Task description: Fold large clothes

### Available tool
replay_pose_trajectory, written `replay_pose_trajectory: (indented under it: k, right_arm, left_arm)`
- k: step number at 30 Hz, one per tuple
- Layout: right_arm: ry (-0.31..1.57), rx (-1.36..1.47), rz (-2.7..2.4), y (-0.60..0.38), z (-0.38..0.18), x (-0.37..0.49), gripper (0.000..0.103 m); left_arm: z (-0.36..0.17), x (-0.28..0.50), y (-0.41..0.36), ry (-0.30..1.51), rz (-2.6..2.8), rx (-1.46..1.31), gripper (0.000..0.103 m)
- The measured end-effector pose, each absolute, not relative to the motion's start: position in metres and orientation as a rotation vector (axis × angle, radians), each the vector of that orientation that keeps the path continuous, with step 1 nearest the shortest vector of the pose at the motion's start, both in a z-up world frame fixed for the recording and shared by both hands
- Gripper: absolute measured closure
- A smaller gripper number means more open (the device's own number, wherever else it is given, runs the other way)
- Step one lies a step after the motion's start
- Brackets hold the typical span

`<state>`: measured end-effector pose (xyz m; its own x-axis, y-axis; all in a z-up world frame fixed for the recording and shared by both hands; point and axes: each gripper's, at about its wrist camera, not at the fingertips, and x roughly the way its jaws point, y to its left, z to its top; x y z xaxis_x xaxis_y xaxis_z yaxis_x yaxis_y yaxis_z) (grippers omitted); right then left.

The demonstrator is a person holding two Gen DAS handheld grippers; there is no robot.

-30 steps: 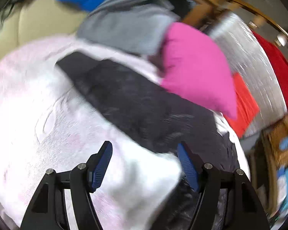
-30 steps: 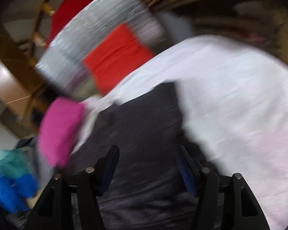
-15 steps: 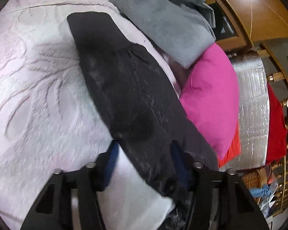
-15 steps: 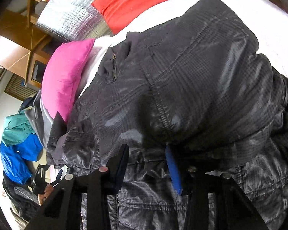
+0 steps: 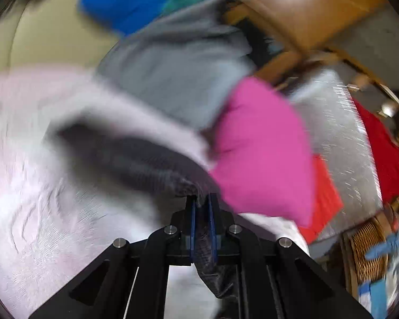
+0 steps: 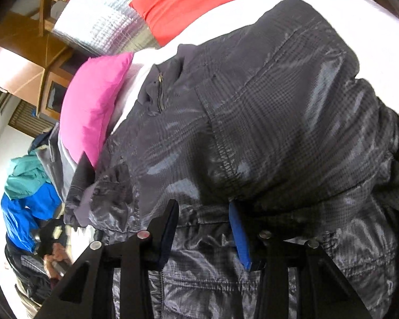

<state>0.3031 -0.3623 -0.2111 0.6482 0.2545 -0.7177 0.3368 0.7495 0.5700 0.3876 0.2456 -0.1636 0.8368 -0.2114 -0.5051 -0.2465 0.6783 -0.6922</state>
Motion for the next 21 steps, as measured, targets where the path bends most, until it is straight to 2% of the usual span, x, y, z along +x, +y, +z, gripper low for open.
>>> replay_pose_trajectory:
  k: [6, 11, 16, 21]
  right_arm:
    - [0.748, 0.825, -0.085, -0.389, -0.192, 0.275, 0.06]
    - [0.67, 0.893, -0.131, -0.417, -0.185, 0.248, 0.059]
    - [0.638, 0.972, -0.162, -0.444, -0.188, 0.229, 0.058]
    - [0.655, 0.967, -0.174, -0.454, -0.188, 0.229, 0.056]
  left_arm:
    - [-0.061, 0.334, 0.165, 0.39, -0.191, -0.59, 0.096]
    - [-0.033, 0.307, 0.07, 0.367, -0.406, -0.418, 0.096]
    - [-0.076, 0.307, -0.043, 0.536, -0.567, -0.238, 0.097]
    - [-0.188, 0.329, -0.121, 0.97, -0.622, -0.157, 0.097]
